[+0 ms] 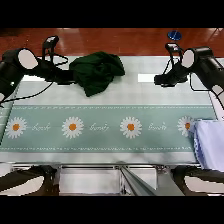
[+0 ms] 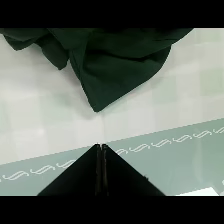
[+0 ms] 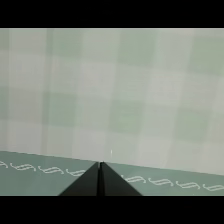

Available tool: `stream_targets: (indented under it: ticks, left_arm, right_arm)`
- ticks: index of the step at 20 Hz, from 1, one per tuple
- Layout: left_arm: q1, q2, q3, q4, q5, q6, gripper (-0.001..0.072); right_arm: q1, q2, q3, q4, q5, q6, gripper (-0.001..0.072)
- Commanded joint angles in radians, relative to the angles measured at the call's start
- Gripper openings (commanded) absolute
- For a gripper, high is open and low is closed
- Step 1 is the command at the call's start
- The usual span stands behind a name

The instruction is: Fold the shirts.

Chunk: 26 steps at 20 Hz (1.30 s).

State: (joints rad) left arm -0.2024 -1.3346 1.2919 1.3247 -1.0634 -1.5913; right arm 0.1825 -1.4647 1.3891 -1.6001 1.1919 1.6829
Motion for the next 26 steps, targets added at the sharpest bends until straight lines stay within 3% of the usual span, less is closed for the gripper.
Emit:
stream_targets:
  ticks: [1,21,23,24,25,26]
  left_arm:
    - [0.000,-0.001,0.000,0.000,0.000,0.000,0.0026]
    - [0.000,-0.001,0.000,-0.015,0.002,0.000,0.0026]
    - [0.003,-0.010,0.000,-0.014,0.087,0.004,0.0026]
    - [0.003,-0.014,0.000,-0.014,0.137,0.004,0.0046]
    - [0.003,-0.020,0.000,-0.014,0.217,0.011,0.0177]
    - [0.003,-0.024,0.000,-0.014,0.303,0.012,0.0447]
  right_arm:
    - [0.001,0.000,0.000,0.000,0.000,0.000,0.0024]
    - [0.001,0.000,-0.001,0.004,-0.033,0.003,0.0024]
    - [0.001,0.000,0.000,0.003,-0.089,0.002,0.0024]
    - [0.001,-0.001,-0.001,-0.007,-0.102,0.003,0.0025]
    - [0.001,-0.002,-0.001,-0.026,-0.116,0.004,0.0055]
    - [0.001,-0.002,-0.001,-0.034,-0.122,0.003,0.0268]
